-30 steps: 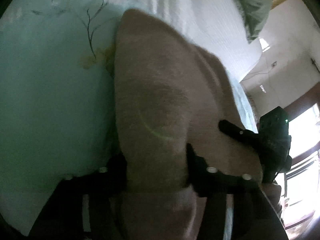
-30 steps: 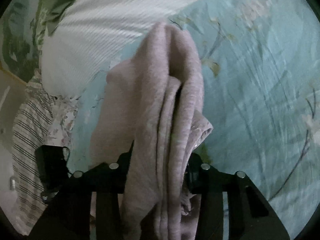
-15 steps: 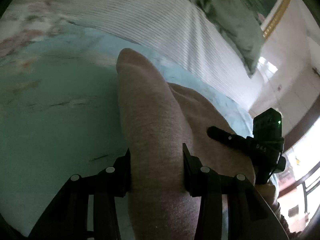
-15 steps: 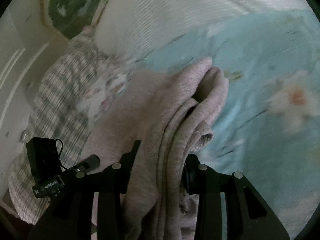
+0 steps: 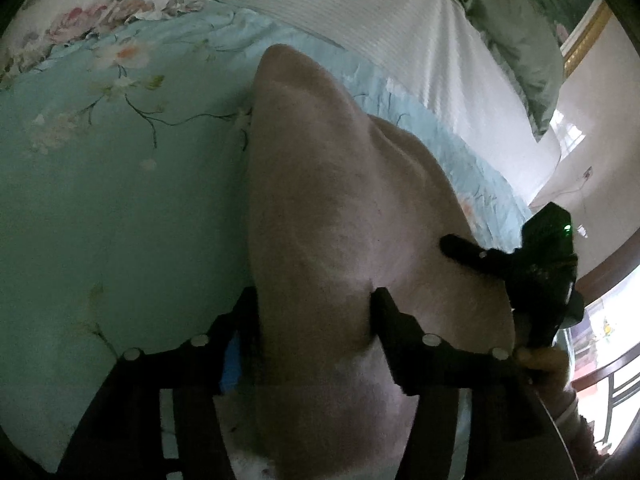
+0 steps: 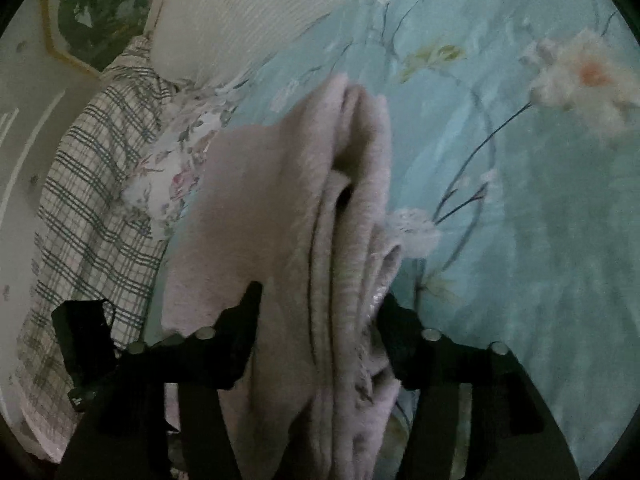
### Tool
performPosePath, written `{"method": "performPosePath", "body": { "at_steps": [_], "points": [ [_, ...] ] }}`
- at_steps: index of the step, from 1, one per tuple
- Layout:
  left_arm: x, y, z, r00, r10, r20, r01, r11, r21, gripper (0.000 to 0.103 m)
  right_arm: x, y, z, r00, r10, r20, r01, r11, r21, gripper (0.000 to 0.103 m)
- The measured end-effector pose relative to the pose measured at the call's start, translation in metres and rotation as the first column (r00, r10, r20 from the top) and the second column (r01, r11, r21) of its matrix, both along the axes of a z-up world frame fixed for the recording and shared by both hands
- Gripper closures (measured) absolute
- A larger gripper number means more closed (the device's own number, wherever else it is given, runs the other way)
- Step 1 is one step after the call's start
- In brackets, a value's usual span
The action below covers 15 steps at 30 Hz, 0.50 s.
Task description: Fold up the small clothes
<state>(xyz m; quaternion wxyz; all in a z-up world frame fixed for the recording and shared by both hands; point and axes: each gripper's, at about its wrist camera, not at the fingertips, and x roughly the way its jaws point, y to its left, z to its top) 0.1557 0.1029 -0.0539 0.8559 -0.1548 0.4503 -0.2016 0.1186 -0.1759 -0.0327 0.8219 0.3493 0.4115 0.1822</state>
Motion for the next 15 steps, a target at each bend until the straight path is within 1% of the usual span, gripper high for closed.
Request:
{"method": "performPosePath", "body": {
  "at_steps": [3, 5, 6, 7, 8, 10, 11, 12, 14, 15],
  "points": [
    [-0.005, 0.005, 0.008, 1.000, 0.018, 0.016, -0.018, 1.000, 0.012, 0.036, -0.006, -0.014, 0.017, 0.997, -0.061, 0.038, 0.063, 0.997, -0.044, 0.041],
    [-0.010, 0.010, 0.014, 0.999, 0.035, 0.042, -0.035, 0.999, 0.016, 0.036, -0.005, -0.020, 0.031, 0.993, -0.091, 0.082, 0.096, 0.994, -0.061, 0.042],
    [-0.013, 0.012, 0.018, 0.997, 0.041, 0.061, -0.042, 0.999, 0.017, 0.038, -0.001, -0.020, 0.037, 0.991, -0.087, 0.099, 0.094, 0.994, -0.062, 0.043],
    [-0.015, 0.011, 0.023, 0.996, 0.046, 0.080, -0.047, 0.999, 0.018, 0.038, 0.004, -0.018, 0.040, 0.991, -0.076, 0.107, 0.083, 0.994, -0.064, 0.050],
    [-0.015, 0.010, 0.026, 0.995, 0.046, 0.092, -0.048, 0.999, 0.017, 0.038, 0.010, -0.014, 0.042, 0.992, -0.062, 0.106, 0.070, 0.995, -0.068, 0.054],
    [-0.019, 0.010, 0.033, 0.992, 0.022, 0.128, -0.021, 1.000, -0.004, 0.043, 0.028, -0.007, 0.040, 0.995, -0.047, 0.086, 0.054, 0.995, -0.083, 0.054],
    [-0.020, 0.008, 0.036, 0.991, 0.008, 0.134, -0.006, 1.000, -0.011, 0.047, 0.037, -0.005, 0.036, 0.996, -0.045, 0.079, 0.051, 0.995, -0.087, 0.054],
    [-0.021, 0.005, 0.037, 0.990, -0.013, 0.142, 0.016, 1.000, -0.018, 0.050, 0.050, -0.002, 0.030, 0.997, -0.042, 0.063, 0.047, 0.996, -0.077, 0.054],
    [-0.022, -0.002, 0.037, 0.987, -0.052, 0.152, 0.055, 0.998, -0.020, 0.051, 0.068, -0.003, 0.017, 0.999, -0.027, 0.030, 0.029, 0.999, -0.036, 0.054],
    [-0.023, -0.006, 0.036, 0.986, -0.067, 0.154, 0.071, 0.997, -0.018, 0.051, 0.078, -0.004, 0.011, 0.999, -0.030, 0.013, 0.030, 0.999, -0.021, 0.057]
  ]
}}
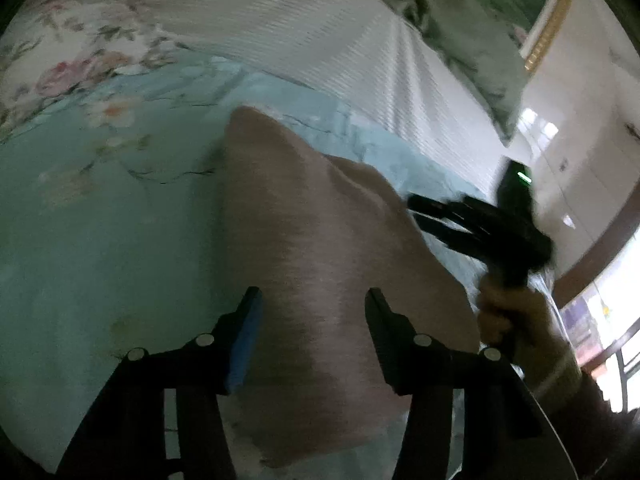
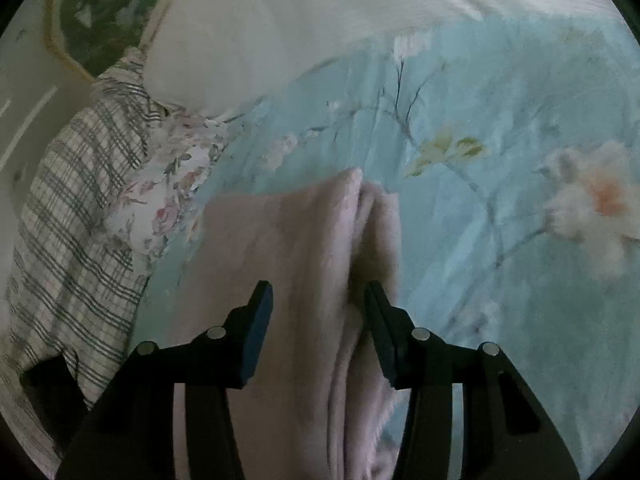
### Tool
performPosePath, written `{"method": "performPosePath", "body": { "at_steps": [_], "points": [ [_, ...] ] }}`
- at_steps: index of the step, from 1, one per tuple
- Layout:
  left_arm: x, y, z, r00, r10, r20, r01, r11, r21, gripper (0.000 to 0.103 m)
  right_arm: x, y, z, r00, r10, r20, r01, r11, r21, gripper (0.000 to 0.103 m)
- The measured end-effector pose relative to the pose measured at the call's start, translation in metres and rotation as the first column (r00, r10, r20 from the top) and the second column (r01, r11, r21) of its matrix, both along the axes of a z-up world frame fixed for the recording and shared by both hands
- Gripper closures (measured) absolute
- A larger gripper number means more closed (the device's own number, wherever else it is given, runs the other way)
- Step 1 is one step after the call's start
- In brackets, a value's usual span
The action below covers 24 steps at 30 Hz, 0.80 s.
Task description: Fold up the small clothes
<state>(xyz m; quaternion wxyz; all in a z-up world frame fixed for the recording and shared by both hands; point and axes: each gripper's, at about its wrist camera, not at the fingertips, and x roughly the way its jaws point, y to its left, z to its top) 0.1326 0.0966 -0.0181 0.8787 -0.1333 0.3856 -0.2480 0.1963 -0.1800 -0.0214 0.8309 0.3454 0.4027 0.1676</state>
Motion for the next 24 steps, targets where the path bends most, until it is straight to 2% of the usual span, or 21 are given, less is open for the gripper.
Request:
{"method": "performPosePath", "body": {
  "at_steps": [1, 2, 4, 6, 7, 10, 12, 15, 18, 19, 21, 24],
  "points": [
    [0.001, -0.004, 0.000, 1.000, -0.011, 0.002, 0.011, 1.000, 0.003, 0.051, 0.004, -0.002, -0.001, 1.000, -0.003, -0.002, 0.003, 1.000, 0.011, 0.083],
    [0.001, -0.006, -0.001, 1.000, -0.015, 0.006, 0.015, 1.000, 0.008, 0.051, 0.006, -0.005, 0.001, 1.000, -0.004, 0.011, 0.003, 0.999, 0.048, 0.096],
    [0.005, -0.011, -0.003, 1.000, -0.022, 0.005, 0.022, 0.999, 0.023, 0.052, -0.006, -0.012, 0.018, 0.994, -0.030, 0.101, 0.023, 0.997, 0.079, 0.096],
    [0.008, -0.011, -0.001, 0.999, -0.037, 0.008, 0.037, 0.999, 0.017, 0.054, -0.022, -0.016, 0.031, 0.984, -0.050, 0.174, 0.040, 0.997, 0.058, 0.096],
    [0.010, -0.011, -0.001, 0.999, -0.041, 0.010, 0.040, 0.999, 0.016, 0.055, -0.029, -0.018, 0.032, 0.982, -0.063, 0.180, 0.056, 0.998, 0.042, 0.096],
    [0.014, -0.013, -0.005, 0.999, -0.038, -0.002, 0.039, 0.999, 0.026, 0.058, -0.030, -0.017, 0.008, 0.992, -0.082, 0.096, 0.083, 0.996, -0.009, 0.096],
    [0.016, -0.015, -0.011, 0.999, -0.035, -0.017, 0.036, 0.999, 0.025, 0.059, -0.022, -0.016, -0.016, 0.996, -0.087, 0.025, 0.087, 0.996, 0.002, 0.096],
    [0.019, -0.019, -0.017, 0.999, -0.024, -0.024, 0.025, 0.998, 0.051, 0.060, -0.016, -0.014, -0.028, 0.995, -0.098, -0.003, 0.098, 0.995, -0.011, 0.095],
    [0.021, -0.021, -0.018, 0.999, -0.023, -0.040, 0.025, 0.997, 0.070, 0.062, -0.019, -0.015, -0.018, 0.992, -0.125, -0.020, 0.124, 0.991, -0.055, 0.093],
    [0.021, -0.021, -0.017, 0.999, -0.024, -0.043, 0.027, 0.997, 0.074, 0.062, -0.024, -0.016, -0.009, 0.989, -0.148, -0.020, 0.145, 0.985, -0.092, 0.089],
    [0.020, -0.021, -0.009, 0.999, -0.032, -0.040, 0.036, 0.996, 0.081, 0.061, -0.035, -0.017, 0.013, 0.984, -0.178, 0.023, 0.180, 0.975, -0.132, 0.088],
    [0.026, -0.018, -0.003, 0.999, -0.027, -0.036, 0.029, 0.998, 0.063, 0.061, -0.032, -0.009, 0.036, 0.991, -0.111, 0.073, 0.117, 0.990, -0.076, 0.088]
  ]
}}
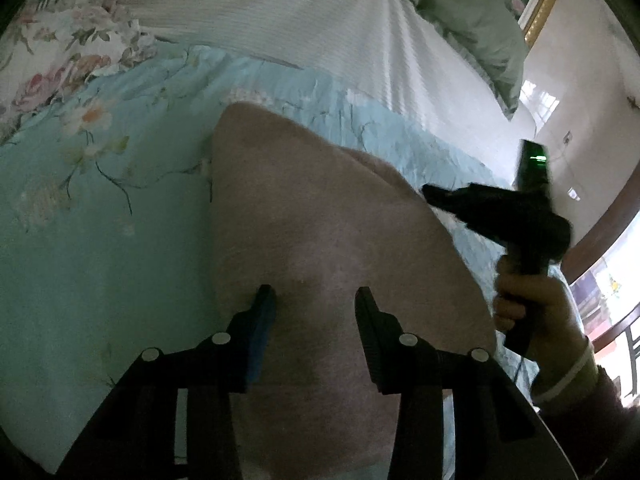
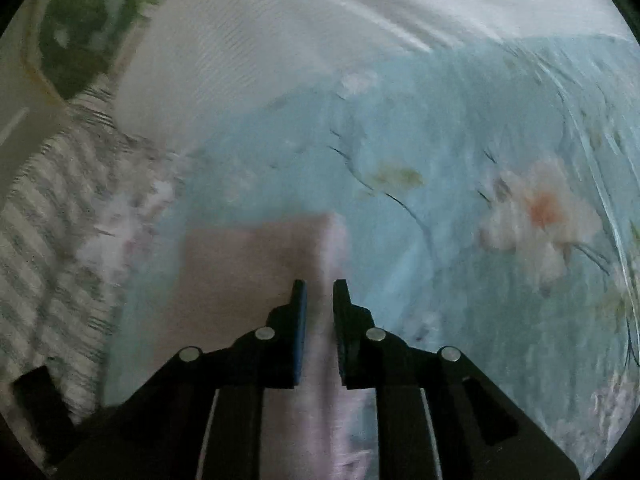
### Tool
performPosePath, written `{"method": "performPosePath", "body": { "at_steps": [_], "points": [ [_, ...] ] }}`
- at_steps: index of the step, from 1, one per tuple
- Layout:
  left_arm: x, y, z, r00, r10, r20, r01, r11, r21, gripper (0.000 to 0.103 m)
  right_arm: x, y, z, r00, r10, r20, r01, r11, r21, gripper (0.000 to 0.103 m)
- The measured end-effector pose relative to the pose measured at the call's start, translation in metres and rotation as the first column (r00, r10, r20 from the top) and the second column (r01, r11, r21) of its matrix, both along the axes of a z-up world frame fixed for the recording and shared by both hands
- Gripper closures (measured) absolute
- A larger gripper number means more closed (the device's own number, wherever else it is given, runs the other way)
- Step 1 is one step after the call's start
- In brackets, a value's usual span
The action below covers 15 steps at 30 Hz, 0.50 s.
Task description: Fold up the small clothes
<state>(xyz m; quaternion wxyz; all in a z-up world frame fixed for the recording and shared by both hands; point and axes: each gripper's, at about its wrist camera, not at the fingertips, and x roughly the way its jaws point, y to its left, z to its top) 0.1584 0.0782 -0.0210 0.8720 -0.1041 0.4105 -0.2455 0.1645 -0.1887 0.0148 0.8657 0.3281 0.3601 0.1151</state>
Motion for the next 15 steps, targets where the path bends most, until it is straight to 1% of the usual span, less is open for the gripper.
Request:
{"method": "performPosePath", "body": {
  "at_steps": [3, 5, 6, 8, 9, 11, 13, 15],
  "points": [
    [0.013, 0.001, 0.000, 1.000, 0.015, -0.021, -0.016, 0.999, -0.036, 0.063, 0.026, 0.024, 0.009, 0.994, 0.104, 0.010, -0.105, 0.994, 0.037, 0.086],
    [0.022, -0.002, 0.000, 1.000, 0.023, -0.019, -0.024, 0.999, -0.038, 0.063, 0.049, 0.042, 0.005, 0.989, 0.151, -0.010, -0.151, 0.988, 0.018, 0.079],
    [0.024, -0.004, -0.001, 1.000, 0.022, -0.020, -0.023, 0.999, -0.035, 0.063, 0.062, 0.048, -0.004, 0.986, 0.162, -0.045, -0.162, 0.987, -0.004, 0.078],
    [0.028, -0.009, -0.007, 0.999, 0.019, -0.035, -0.019, 1.000, -0.010, 0.063, 0.085, 0.051, -0.032, 0.983, 0.120, -0.138, -0.129, 0.990, -0.062, 0.079],
    [0.029, -0.011, -0.012, 0.999, 0.024, -0.036, -0.024, 1.000, 0.010, 0.063, 0.093, 0.044, -0.048, 0.983, 0.081, -0.163, -0.091, 0.994, -0.055, 0.082],
    [0.028, -0.010, -0.015, 1.000, 0.018, -0.026, -0.017, 1.000, 0.009, 0.063, 0.097, 0.026, -0.065, 0.987, 0.005, -0.159, -0.007, 1.000, -0.014, 0.103],
    [0.026, -0.007, -0.017, 1.000, 0.009, -0.023, -0.009, 1.000, -0.005, 0.065, 0.095, 0.015, -0.068, 0.987, -0.041, -0.154, 0.046, 0.999, 0.025, 0.103],
    [0.026, -0.006, -0.020, 1.000, 0.007, -0.018, -0.007, 1.000, -0.010, 0.065, 0.092, 0.014, -0.065, 0.987, -0.067, -0.148, 0.066, 0.998, -0.006, 0.103]
  ]
}}
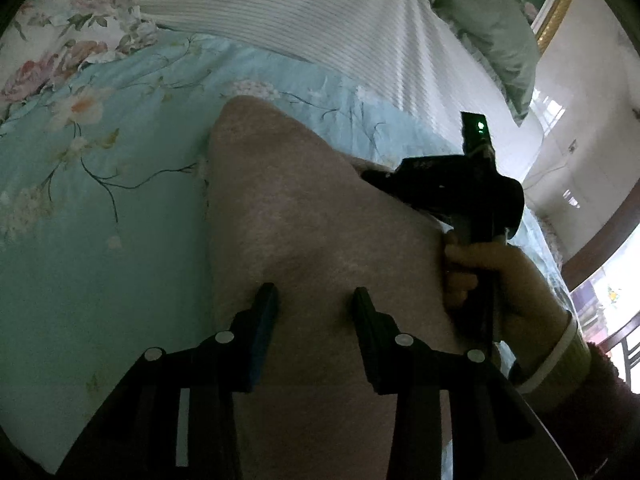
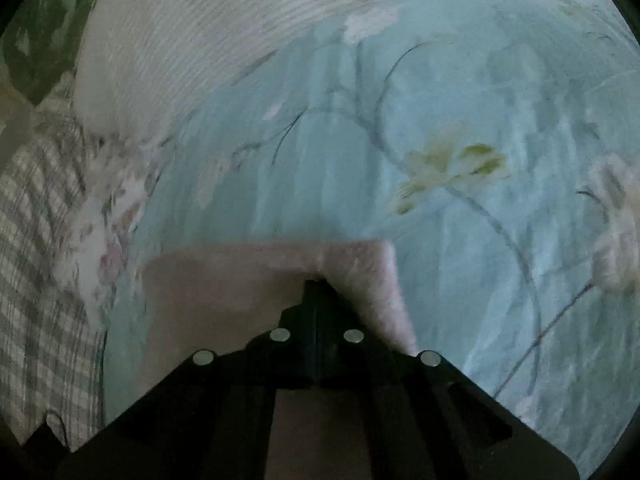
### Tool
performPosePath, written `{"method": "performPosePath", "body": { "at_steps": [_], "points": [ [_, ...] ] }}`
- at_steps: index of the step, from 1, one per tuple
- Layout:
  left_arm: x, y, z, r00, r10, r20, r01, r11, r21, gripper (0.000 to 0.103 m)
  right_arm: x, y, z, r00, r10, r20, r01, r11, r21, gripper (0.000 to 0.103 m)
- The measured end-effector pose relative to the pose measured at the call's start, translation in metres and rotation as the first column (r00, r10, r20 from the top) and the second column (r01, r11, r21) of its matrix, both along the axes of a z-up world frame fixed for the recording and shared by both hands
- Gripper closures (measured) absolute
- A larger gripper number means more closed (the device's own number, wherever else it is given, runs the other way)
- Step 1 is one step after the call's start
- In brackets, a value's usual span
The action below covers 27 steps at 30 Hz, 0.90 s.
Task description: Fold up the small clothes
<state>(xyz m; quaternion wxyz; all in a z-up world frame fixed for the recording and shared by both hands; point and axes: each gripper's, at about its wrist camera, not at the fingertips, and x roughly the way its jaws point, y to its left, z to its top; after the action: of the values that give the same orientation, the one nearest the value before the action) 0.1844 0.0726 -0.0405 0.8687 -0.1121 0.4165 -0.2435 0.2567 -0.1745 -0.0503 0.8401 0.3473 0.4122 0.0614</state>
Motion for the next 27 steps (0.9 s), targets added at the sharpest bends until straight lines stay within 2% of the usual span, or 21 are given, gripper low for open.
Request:
{"method": "performPosePath", "body": {
  "at_steps": [2, 6, 8, 12, 14, 17, 20, 22, 25, 26, 27],
  "points": [
    [0.001, 0.001, -0.001, 1.000, 0.001, 0.000, -0.001, 1.000, -0.004, 0.065, -0.003, 0.000, 0.002, 1.000, -0.018, 0.003, 0.018, 0.999, -0.028, 0.103],
    [-0.001, 0.003, 0.002, 1.000, 0.018, -0.011, -0.018, 1.000, -0.002, 0.065, -0.013, -0.009, 0.009, 0.999, -0.044, -0.016, 0.044, 0.999, -0.004, 0.103],
    [-0.006, 0.006, 0.006, 1.000, 0.025, -0.015, -0.025, 1.000, -0.003, 0.065, -0.028, -0.009, 0.021, 1.000, -0.019, 0.009, 0.019, 1.000, 0.024, 0.100],
    [-0.032, 0.017, 0.015, 1.000, 0.022, 0.000, -0.022, 0.999, -0.024, 0.065, -0.085, 0.005, 0.045, 0.991, 0.090, 0.096, -0.095, 0.994, 0.048, 0.099],
    [-0.047, 0.020, 0.018, 1.000, 0.007, 0.012, -0.006, 0.999, -0.038, 0.065, -0.115, 0.020, 0.048, 0.984, 0.141, 0.107, -0.146, 0.988, 0.042, 0.099],
    [-0.068, 0.021, 0.020, 0.999, -0.025, 0.023, 0.026, 0.998, -0.052, 0.065, -0.162, 0.034, 0.043, 0.974, 0.196, 0.113, -0.200, 0.980, 0.025, 0.099],
    [-0.091, 0.018, 0.020, 0.997, -0.064, 0.038, 0.066, 0.996, -0.055, 0.065, -0.200, 0.041, 0.023, 0.974, 0.216, 0.063, -0.216, 0.976, -0.008, 0.099],
    [-0.100, 0.012, 0.014, 0.995, -0.091, 0.036, 0.093, 0.995, -0.030, 0.065, -0.211, 0.041, 0.004, 0.978, 0.207, 0.005, -0.206, 0.977, -0.047, 0.099],
    [-0.097, -0.004, -0.014, 0.996, -0.082, -0.044, 0.086, 0.989, 0.121, 0.070, -0.220, 0.029, -0.010, 0.983, 0.183, 0.021, -0.183, 0.983, 0.002, 0.102],
    [-0.097, -0.006, -0.022, 0.995, -0.078, -0.056, 0.085, 0.987, 0.139, 0.071, -0.220, 0.027, -0.010, 0.982, 0.186, 0.018, -0.185, 0.983, -0.003, 0.102],
    [-0.100, -0.004, -0.022, 0.997, -0.071, -0.038, 0.075, 0.989, 0.124, 0.071, -0.219, 0.028, -0.009, 0.982, 0.190, 0.016, -0.190, 0.982, -0.017, 0.102]
  ]
}}
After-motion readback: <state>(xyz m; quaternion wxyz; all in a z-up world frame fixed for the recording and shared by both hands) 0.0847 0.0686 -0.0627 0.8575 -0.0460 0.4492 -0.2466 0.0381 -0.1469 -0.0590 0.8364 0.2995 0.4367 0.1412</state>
